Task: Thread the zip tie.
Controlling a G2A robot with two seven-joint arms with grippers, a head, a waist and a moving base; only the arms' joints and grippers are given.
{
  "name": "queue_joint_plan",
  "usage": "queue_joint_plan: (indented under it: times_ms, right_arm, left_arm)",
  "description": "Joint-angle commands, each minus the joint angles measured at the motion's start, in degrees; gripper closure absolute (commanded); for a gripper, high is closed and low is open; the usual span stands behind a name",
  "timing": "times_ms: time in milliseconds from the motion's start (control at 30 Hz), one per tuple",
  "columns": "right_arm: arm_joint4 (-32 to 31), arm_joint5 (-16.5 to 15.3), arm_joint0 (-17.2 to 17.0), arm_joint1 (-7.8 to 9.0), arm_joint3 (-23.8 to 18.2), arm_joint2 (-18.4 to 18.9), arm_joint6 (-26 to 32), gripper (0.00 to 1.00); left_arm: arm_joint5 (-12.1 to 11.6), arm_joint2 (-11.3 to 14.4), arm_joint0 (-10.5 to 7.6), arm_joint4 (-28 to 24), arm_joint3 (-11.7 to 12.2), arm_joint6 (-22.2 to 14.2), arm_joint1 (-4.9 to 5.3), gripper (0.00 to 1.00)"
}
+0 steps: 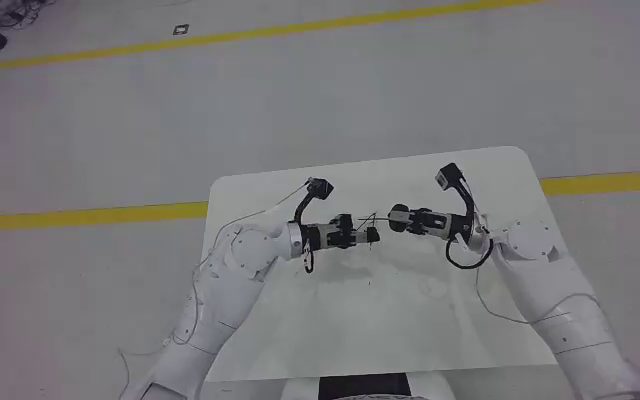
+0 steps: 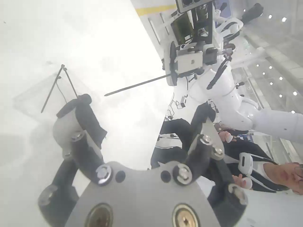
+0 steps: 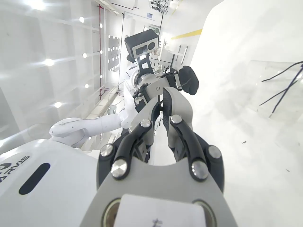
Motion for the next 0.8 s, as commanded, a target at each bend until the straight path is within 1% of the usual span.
queue_joint_plan:
  times_ms: [0,100,133,167,200,233,367,467,533,667,700,733,767]
  right_arm:
    - [0.0,0.0,0.0,0.00,0.0,0.0,0.0,1.00]
    - [0.0,0.0,0.0,0.00,0.0,0.0,0.0,1.00]
    - [-3.0,0.0,-0.1,0.12,-0.3,0.1,-1.9,1.00]
    - [-3.5,0.0,-0.5,0.11,-0.8,0.1,-3.0,1.00]
    - [-1.5,0.0,-1.1,0.00,-1.3,0.1,-3.6,1.00]
    - [0.2,0.0,-1.6,-0.03,-1.9,0.4,-3.3,1.00]
    - [1.8,0.0,-3.3,-0.09,-4.2,2.1,-2.7,1.00]
    - [2.9,0.0,-4.5,-0.43,-5.9,3.4,-2.3,1.00]
    - [3.4,0.0,-5.1,-0.72,-6.4,4.1,-1.8,1.00]
    - [4.4,0.0,-5.5,-1.48,-6.4,4.9,0.5,1.00]
    - [4.6,0.0,-5.4,-1.77,-5.9,4.9,1.1,1.00]
    - [4.0,0.0,-5.3,-1.96,-5.6,5.0,1.3,1.00]
    - [0.7,0.0,-5.0,-1.99,-5.2,5.3,0.8,1.00]
  left_arm:
    - [0.0,0.0,0.00,0.0,0.0,0.0,0.00,0.00]
    - [0.0,0.0,0.00,0.0,0.0,0.0,0.00,0.00]
    - [0.0,0.0,0.00,0.0,0.0,0.0,0.00,0.00]
    - [0.0,0.1,0.30,-0.9,-0.1,0.6,-0.04,0.00]
    - [0.0,-0.1,0.72,-3.2,-0.1,1.2,-0.05,0.00]
    - [0.0,-0.5,1.05,-6.2,0.2,0.7,0.06,0.00]
    - [0.0,-1.7,1.17,-14.3,1.4,-2.4,0.46,0.00]
    - [0.0,-2.0,0.79,-19.2,3.0,-4.6,0.61,0.00]
    - [0.0,-1.8,0.46,-21.4,4.1,-5.4,0.57,0.00]
    - [0.0,-0.7,-0.46,-25.8,6.4,-6.6,0.25,0.00]
    - [0.0,-0.5,-0.91,-26.7,7.5,-6.7,0.15,0.00]
    - [0.0,-0.5,-1.50,-25.9,7.8,-6.4,0.13,0.00]
    - [0.0,-0.5,-1.50,-25.9,7.8,-6.4,0.13,0.00]
